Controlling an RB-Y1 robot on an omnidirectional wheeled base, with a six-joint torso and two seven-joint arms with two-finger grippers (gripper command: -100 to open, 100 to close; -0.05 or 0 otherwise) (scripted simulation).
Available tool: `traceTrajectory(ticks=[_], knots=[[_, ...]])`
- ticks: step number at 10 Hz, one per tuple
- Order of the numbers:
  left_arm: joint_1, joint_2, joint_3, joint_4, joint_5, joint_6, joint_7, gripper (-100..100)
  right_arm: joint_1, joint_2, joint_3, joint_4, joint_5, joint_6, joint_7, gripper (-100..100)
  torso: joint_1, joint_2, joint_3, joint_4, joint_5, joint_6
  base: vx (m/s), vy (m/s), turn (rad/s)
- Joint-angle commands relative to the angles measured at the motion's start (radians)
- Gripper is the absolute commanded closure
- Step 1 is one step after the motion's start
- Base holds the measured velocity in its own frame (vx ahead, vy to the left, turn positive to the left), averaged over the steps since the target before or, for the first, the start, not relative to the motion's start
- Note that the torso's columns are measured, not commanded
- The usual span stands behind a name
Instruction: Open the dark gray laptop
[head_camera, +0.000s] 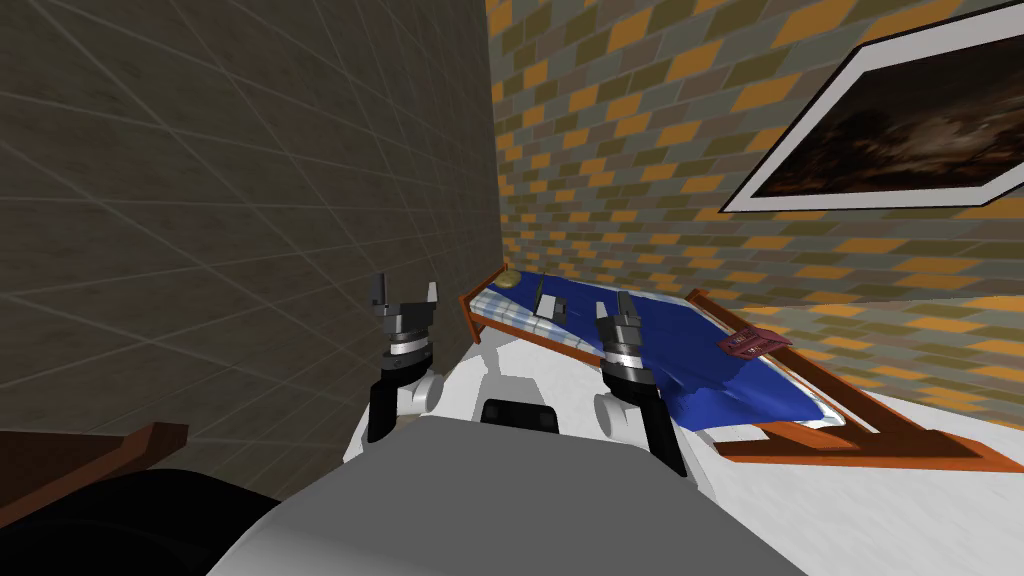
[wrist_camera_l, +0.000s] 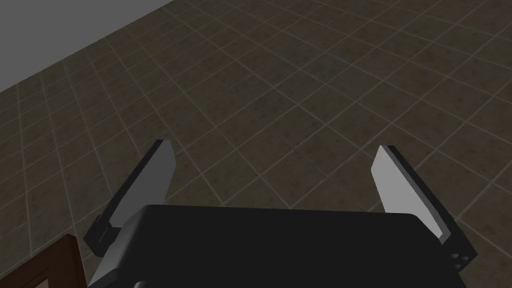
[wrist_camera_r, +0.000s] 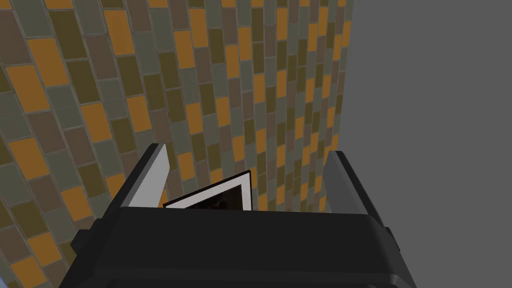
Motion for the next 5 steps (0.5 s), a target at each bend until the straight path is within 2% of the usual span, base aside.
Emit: traceTrajectory(ticks=[1,5], knots=[[0.0,0.0,0.0,0.0,0.0,0.0,0.0,0,0.0,0.0,0.0,0.0,0.0,0.0,0.0,0,0.0,0.04,-0.082,0.041,0.0,0.0,0.0,0.0,0.0],[0.0,0.0,0.0,0.0,0.0,0.0,0.0,0,0.0,0.0,0.0,0.0,0.0,0.0,0.0,0,0.0,0.322,-0.644,0.322,0.0,0.0,0.0,0.0,0.0]])
